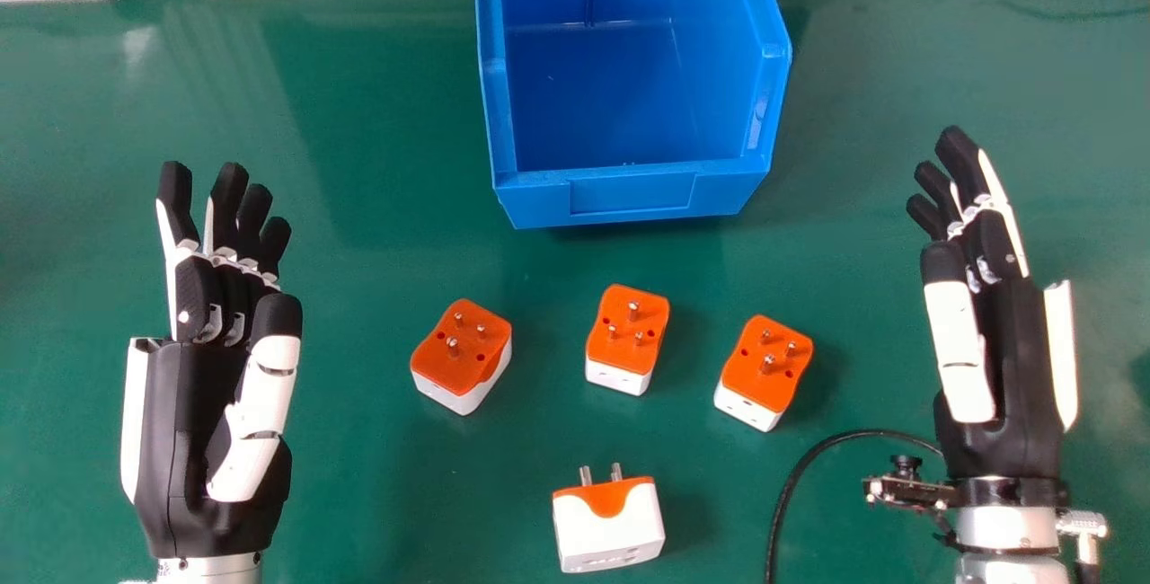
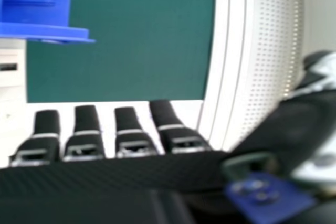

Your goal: Pick all objects and put in blue box

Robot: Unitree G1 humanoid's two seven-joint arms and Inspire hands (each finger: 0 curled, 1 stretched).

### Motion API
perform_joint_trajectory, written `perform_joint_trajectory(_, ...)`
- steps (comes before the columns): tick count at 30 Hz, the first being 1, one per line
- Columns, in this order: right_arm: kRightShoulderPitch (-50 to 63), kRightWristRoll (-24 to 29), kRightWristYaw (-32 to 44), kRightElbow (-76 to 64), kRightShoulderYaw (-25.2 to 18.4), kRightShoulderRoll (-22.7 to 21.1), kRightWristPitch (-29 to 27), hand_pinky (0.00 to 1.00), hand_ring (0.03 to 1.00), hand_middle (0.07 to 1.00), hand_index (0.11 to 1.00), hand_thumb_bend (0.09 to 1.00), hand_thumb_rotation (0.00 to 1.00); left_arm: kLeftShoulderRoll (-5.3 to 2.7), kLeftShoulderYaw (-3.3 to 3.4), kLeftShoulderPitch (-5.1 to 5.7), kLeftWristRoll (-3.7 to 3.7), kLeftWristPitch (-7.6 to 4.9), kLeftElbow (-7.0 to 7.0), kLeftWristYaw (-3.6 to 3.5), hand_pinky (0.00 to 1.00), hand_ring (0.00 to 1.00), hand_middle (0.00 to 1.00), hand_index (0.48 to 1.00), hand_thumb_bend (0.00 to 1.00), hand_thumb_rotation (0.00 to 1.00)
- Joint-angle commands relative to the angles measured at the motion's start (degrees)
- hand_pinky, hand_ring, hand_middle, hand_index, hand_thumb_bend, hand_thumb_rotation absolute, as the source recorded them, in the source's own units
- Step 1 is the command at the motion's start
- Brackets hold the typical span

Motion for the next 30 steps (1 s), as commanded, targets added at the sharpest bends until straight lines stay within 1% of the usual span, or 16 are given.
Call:
perform_joint_trajectory(1, 0.30, -0.83, -0.65, -1.15, -0.12, -1.34, -1.14, 0.89, 0.915, 0.938, 0.900, 0.353, 0.83, -0.08, -0.05, -0.07, 0.17, -0.92, -0.94, 0.18, 1.00, 1.00, 1.00, 0.991, 0.34, 0.51)
perform_joint_trajectory(2, 0.36, -4.09, -2.75, -0.90, -0.26, -2.43, -1.48, 0.89, 0.915, 0.938, 0.900, 0.356, 0.84, -0.14, -0.09, -0.02, 0.27, -0.89, -1.07, 0.30, 1.00, 1.00, 1.00, 0.992, 0.33, 0.51)
perform_joint_trajectory(5, 0.89, -17.51, -13.44, -1.79, 0.04, -6.76, 0.91, 0.89, 0.916, 0.940, 0.903, 0.369, 0.82, -0.11, -0.17, 0.02, 0.51, -0.91, -1.08, 0.53, 1.00, 1.00, 1.00, 0.992, 0.33, 0.51)
perform_joint_trajectory(7, 1.28, -26.72, -22.23, -3.72, 1.57, -8.96, 4.74, 0.89, 0.916, 0.940, 0.903, 0.369, 0.82, -0.04, -0.21, 0.10, 0.49, -0.64, -1.33, 0.71, 1.00, 1.00, 1.00, 0.992, 0.33, 0.51)
perform_joint_trajectory(8, 1.35, -30.46, -26.05, -4.42, 2.71, -9.88, 6.69, 0.87, 0.914, 0.944, 0.913, 0.457, 0.76, -0.03, -0.26, 0.15, 0.54, -0.57, -1.49, 0.85, 1.00, 1.00, 1.00, 0.992, 0.33, 0.51)
perform_joint_trajectory(9, 1.19, -33.22, -29.14, -4.53, 3.99, -10.66, 8.48, 0.87, 0.914, 0.944, 0.913, 0.457, 0.76, -0.04, -0.32, 0.20, 0.62, -0.56, -1.63, 0.99, 1.00, 1.00, 1.00, 0.992, 0.33, 0.51)
perform_joint_trajectory(10, 1.02, -35.30, -31.61, -4.54, 5.31, -11.28, 10.05, 0.86, 0.912, 0.950, 0.924, 0.553, 0.71, -0.05, -0.37, 0.25, 0.71, -0.58, -1.72, 1.12, 1.00, 1.00, 1.00, 0.992, 0.34, 0.51)
perform_joint_trajectory(11, 0.91, -37.09, -33.63, -4.74, 6.65, -11.96, 11.69, 0.86, 0.912, 0.950, 0.924, 0.553, 0.71, -0.06, -0.42, 0.30, 0.82, -0.64, -1.80, 1.24, 1.00, 1.00, 1.00, 0.992, 0.34, 0.51)
perform_joint_trajectory(12, 0.82, -38.34, -35.34, -4.87, 7.78, -12.47, 12.81, 0.86, 0.912, 0.950, 0.924, 0.553, 0.71, -0.06, -0.45, 0.33, 0.91, -0.67, -1.84, 1.33, 1.00, 1.00, 1.00, 0.992, 0.34, 0.51)
perform_joint_trajectory(14, 0.45, -39.79, -37.12, -4.80, 9.97, -13.78, 15.01, 0.83, 0.912, 0.966, 0.951, 0.711, 0.64, 0.04, -0.33, 0.15, 0.82, -0.70, -1.57, 1.27, 1.00, 1.00, 1.00, 0.992, 0.34, 0.51)
perform_joint_trajectory(15, 0.31, -39.98, -37.63, -4.77, 10.82, -14.24, 15.69, 0.81, 0.914, 0.973, 0.961, 0.770, 0.62, 0.08, -0.27, 0.06, 0.79, -0.71, -1.44, 1.25, 1.00, 1.00, 1.00, 0.992, 0.34, 0.51)
perform_joint_trajectory(17, -0.14, -41.18, -38.85, -4.99, 12.62, -15.62, 17.51, 0.80, 0.921, 0.983, 0.975, 0.853, 0.59, 0.11, -0.21, -0.04, 1.02, -0.83, -1.44, 1.51, 1.00, 1.00, 1.00, 0.992, 0.34, 0.51)
perform_joint_trajectory(18, -0.39, -41.57, -39.39, -5.08, 13.44, -16.22, 18.22, 0.80, 0.921, 0.983, 0.975, 0.853, 0.59, 0.11, -0.21, -0.05, 1.13, -0.89, -1.50, 1.61, 1.00, 1.00, 1.00, 0.992, 0.34, 0.51)
perform_joint_trajectory(19, -0.70, -41.76, -39.75, -5.00, 14.27, -16.76, 18.71, 0.79, 0.933, 0.989, 0.984, 0.907, 0.58, 0.13, -0.19, -0.09, 1.15, -0.87, -1.47, 1.62, 1.00, 1.00, 1.00, 0.992, 0.34, 0.51)
perform_joint_trajectory(26, -2.34, -41.26, -40.22, -3.63, 18.28, -19.02, 20.00, 0.83, 0.962, 0.998, 0.996, 0.977, 0.57, 0.32, -0.19, -0.03, 0.85, -0.77, -1.66, 1.46, 1.00, 1.00, 1.00, 0.991, 0.33, 0.51)
perform_joint_trajectory(30, -2.87, -40.42, -38.88, -3.22, 19.87, -19.23, 19.87, 0.85, 0.973, 0.999, 0.999, 0.992, 0.58, 0.46, -0.05, 0.03, 0.17, -0.44, -1.54, 0.98, 1.00, 1.00, 1.00, 0.992, 0.33, 0.51)
